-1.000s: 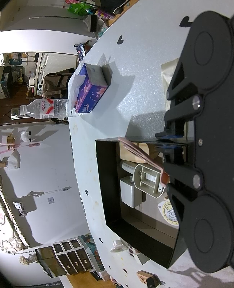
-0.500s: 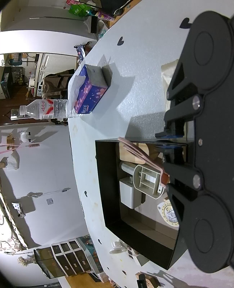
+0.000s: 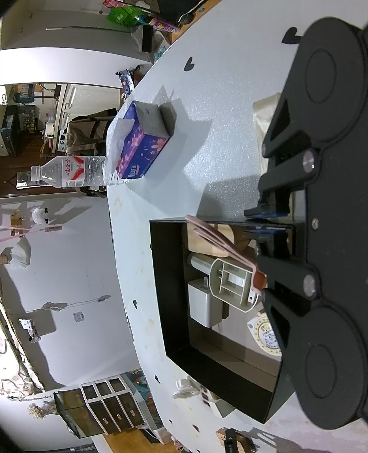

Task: Organize rigid objects
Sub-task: 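Move the left gripper to the square engraved wooden block and grasp it, then carry the wooden block into the black box and open the left gripper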

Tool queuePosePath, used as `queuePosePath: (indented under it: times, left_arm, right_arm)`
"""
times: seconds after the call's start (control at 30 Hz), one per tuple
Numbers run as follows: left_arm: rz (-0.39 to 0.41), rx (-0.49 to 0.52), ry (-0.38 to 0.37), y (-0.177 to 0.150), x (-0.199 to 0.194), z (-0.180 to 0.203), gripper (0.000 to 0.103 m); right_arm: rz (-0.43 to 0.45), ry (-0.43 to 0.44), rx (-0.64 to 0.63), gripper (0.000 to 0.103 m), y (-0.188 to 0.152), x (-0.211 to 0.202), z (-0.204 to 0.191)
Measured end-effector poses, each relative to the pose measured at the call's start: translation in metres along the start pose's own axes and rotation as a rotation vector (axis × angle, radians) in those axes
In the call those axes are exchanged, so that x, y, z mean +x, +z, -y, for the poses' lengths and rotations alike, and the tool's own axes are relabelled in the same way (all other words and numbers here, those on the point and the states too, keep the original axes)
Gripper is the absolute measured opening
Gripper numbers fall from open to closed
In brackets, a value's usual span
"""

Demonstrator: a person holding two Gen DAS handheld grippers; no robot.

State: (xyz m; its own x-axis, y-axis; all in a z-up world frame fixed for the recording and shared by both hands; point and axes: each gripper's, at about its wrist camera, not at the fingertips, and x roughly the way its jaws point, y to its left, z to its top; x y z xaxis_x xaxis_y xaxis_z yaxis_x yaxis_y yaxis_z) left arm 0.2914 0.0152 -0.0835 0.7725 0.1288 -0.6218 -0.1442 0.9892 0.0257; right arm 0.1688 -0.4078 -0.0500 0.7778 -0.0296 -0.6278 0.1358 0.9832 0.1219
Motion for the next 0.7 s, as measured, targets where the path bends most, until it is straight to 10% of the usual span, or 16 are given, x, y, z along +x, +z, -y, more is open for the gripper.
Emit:
queuePosePath:
  times: [0.7]
  left_arm:
    - [0.061,-0.022,-0.292,-0.006,-0.091,0.057,0.067]
  right_arm:
    - [0.004,0.001,0.000,0.007,-0.001,-0.002,0.000]
